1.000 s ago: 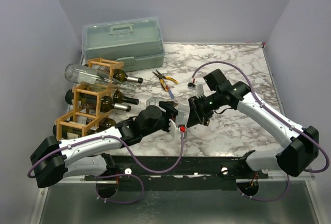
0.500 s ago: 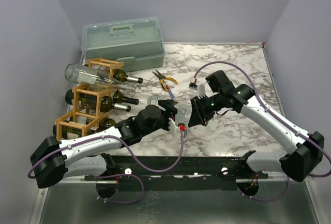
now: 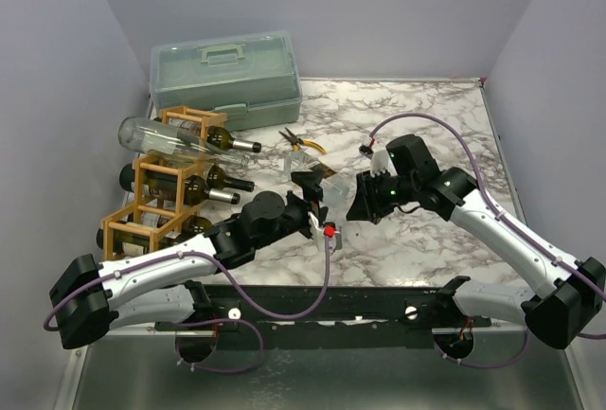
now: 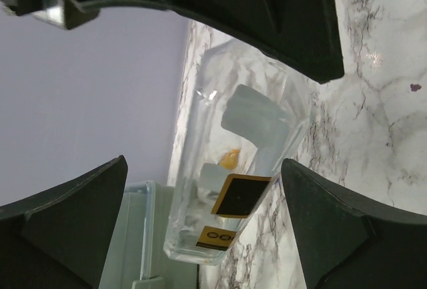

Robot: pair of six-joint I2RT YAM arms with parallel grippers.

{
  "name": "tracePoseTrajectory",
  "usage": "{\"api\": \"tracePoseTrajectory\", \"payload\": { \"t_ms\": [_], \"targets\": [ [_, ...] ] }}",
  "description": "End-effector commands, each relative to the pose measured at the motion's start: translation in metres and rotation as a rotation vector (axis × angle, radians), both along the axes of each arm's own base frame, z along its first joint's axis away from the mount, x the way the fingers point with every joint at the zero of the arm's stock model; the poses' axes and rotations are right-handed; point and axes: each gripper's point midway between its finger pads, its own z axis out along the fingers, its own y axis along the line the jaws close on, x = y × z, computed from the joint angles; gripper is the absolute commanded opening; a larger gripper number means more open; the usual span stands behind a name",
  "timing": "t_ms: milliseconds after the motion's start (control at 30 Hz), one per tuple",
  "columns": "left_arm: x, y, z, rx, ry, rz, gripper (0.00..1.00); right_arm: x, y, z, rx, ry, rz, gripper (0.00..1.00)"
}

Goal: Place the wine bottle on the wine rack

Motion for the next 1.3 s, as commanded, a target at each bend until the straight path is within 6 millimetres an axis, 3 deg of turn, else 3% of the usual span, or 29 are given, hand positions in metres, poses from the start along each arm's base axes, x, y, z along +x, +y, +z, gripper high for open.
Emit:
{"api": "tracePoseTrajectory", "payload": {
  "t_ms": [0,200,367,500,700,867,1067,1267],
  "targets": [
    [-0.01,-0.007,0.044,-0.166,0.022,-0.04,0.99,0.031,0.007,0.023,0.074,-0.166,-0.073,0.0],
    [0.0,0.007,0.096,-0.363,0.099,0.053,0.99,0.031,0.016,0.037,0.151,-0.216,-0.048,0.01],
    [0.013,0.042,0.156,-0.615,0.183,0.176,0.99,0.035,0.038,0.061,0.272,-0.262,0.022,0.01],
    [0.018,0.072,0.204,-0.779,0.246,0.312,0.99,0.042,0.052,0.09,0.352,-0.312,0.065,0.01],
    [0.002,0.106,0.259,-0.924,0.398,0.391,0.99,0.042,0.075,0.134,0.444,-0.381,0.146,0.0],
    [-0.02,0.131,0.286,-1.045,0.468,0.358,0.99,0.033,0.107,0.164,0.524,-0.43,0.233,0.0],
    [-0.044,0.146,0.311,-1.093,0.495,0.279,0.99,0.022,0.151,0.191,0.579,-0.464,0.33,0.0],
    [-0.054,0.165,0.321,-1.129,0.48,0.27,0.99,0.001,0.216,0.195,0.603,-0.449,0.466,0.01]
  ]
}}
